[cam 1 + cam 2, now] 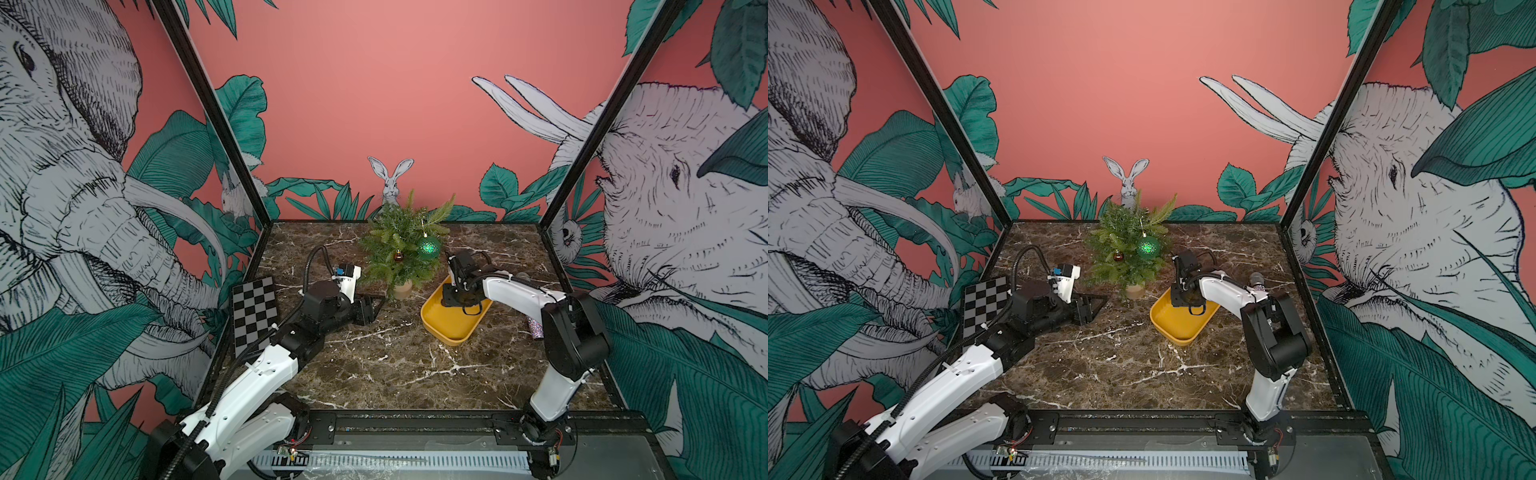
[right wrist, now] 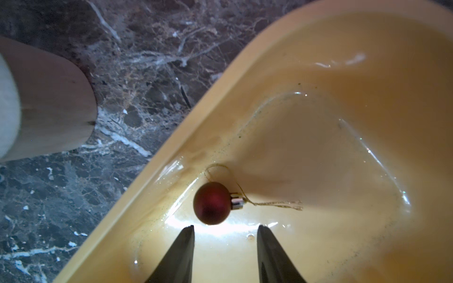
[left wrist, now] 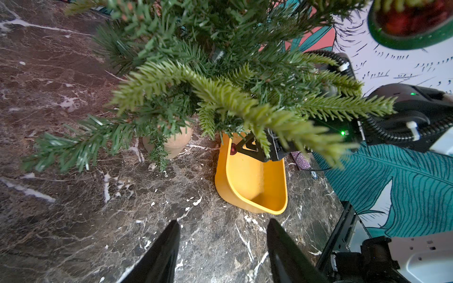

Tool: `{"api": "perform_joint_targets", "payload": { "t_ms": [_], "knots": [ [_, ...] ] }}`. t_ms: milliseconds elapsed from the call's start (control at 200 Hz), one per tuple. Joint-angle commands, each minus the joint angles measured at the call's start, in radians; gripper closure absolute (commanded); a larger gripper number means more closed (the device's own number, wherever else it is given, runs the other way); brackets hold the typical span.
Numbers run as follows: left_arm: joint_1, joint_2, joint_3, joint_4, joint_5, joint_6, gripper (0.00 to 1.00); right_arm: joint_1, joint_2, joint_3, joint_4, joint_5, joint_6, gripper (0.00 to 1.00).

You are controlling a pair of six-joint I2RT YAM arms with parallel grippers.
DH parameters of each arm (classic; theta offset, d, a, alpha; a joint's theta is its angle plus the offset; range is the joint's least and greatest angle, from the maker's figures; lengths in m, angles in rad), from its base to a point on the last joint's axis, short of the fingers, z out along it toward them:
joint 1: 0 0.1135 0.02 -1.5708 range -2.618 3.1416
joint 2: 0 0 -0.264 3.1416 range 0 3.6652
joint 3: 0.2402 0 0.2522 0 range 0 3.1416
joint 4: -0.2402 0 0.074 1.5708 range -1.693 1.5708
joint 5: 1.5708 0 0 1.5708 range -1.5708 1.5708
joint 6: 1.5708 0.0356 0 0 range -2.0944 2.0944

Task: Decorate the small christmas tree with ornaments
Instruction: Pick up an ornament from the container.

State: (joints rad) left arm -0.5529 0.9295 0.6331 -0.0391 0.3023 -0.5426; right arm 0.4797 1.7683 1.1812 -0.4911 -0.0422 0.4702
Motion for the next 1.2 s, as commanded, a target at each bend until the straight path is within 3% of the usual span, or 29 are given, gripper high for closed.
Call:
{"api": "perform_joint_targets", "payload": {
  "t_ms": [0, 250, 540, 750, 1040, 1195],
  "knots": [
    [0.002, -0.023, -0.012, 0.01, -0.012, -0.016, 0.41, 0.011, 0.025, 0.019, 0.029, 0.008, 0.013, 0.57],
    [0.001, -0.025, -0.015, 0.01, -0.015, -0.021, 0.42, 0.012, 0.058, 0.044, -0.007, 0.024, 0.011, 0.59],
    [0.002, -0.018, -0.013, 0.017, -0.015, -0.02, 0.42, 0.037, 0.06, 0.042, -0.088, 0.138, 0.025, 0.57],
    [0.002, -0.015, -0.013, 0.016, -0.013, -0.02, 0.42, 0.041, 0.081, 0.04, -0.076, 0.125, 0.031, 0.62],
    [0.002, -0.027, -0.009, 0.004, -0.02, -0.014, 0.42, 0.041, 0.099, 0.036, -0.067, 0.107, 0.038, 0.63],
    [0.002, -0.029, -0.009, 0.001, -0.02, -0.011, 0.42, 0.039, 0.108, 0.033, -0.053, 0.098, 0.039, 0.69]
  ]
}}
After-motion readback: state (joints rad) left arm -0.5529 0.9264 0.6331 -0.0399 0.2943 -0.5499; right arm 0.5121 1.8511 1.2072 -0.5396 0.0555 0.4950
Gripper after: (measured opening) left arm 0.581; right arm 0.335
